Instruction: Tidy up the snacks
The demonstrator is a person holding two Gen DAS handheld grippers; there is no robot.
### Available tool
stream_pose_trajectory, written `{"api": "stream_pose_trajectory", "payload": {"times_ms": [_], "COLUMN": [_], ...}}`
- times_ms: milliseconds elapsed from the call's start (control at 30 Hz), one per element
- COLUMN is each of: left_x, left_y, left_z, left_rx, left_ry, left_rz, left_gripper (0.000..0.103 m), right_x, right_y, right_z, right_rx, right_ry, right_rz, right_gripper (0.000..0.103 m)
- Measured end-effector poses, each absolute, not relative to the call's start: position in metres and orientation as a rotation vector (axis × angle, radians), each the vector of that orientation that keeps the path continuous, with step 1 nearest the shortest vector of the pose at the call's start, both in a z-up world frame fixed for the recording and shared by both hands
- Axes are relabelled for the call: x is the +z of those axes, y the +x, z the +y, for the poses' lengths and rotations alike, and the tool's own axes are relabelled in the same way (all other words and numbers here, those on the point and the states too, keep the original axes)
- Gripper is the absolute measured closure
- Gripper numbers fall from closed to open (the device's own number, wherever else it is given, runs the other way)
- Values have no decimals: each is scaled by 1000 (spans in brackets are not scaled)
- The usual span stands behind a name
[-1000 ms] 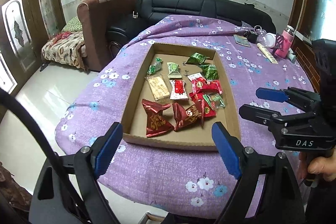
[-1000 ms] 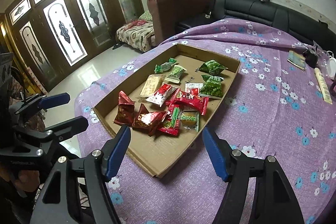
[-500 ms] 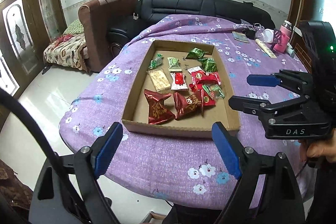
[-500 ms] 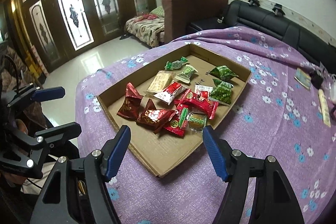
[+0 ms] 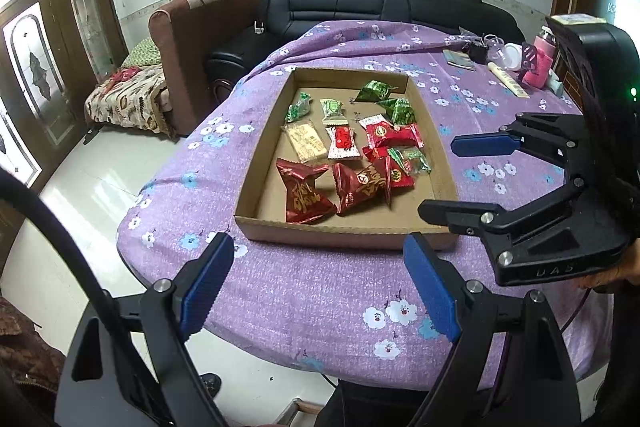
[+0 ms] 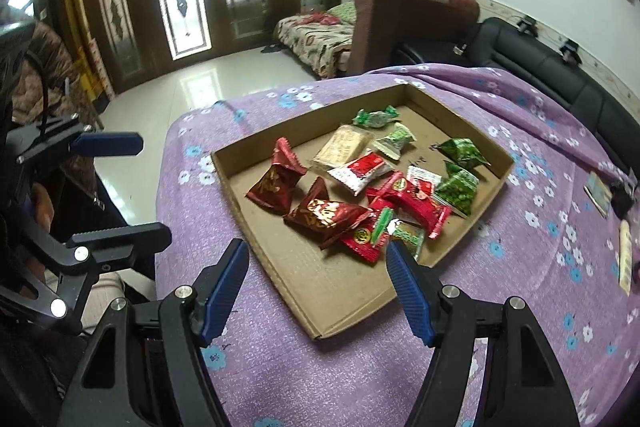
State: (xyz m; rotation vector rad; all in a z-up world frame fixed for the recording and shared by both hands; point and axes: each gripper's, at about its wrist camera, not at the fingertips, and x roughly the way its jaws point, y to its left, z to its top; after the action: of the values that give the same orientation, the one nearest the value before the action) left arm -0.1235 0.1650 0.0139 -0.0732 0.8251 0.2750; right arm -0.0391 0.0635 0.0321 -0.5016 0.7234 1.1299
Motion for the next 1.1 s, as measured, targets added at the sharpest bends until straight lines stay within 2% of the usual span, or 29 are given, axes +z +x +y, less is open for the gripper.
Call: {"api": "stream_pose_trajectory", "payload": {"times_ms": [1100], "left_x": [6], "left_y": [-117], "left_z": [167], "left_rx": [270], "left_ry": [-72], "left_rz": [855], "left_gripper": [16], "right_x": [21], "right_y": [-25], "right_z": [65], "right_rx": [1166], "right_ry": [-549], "right_rz": [736], "right_gripper": [30]}}
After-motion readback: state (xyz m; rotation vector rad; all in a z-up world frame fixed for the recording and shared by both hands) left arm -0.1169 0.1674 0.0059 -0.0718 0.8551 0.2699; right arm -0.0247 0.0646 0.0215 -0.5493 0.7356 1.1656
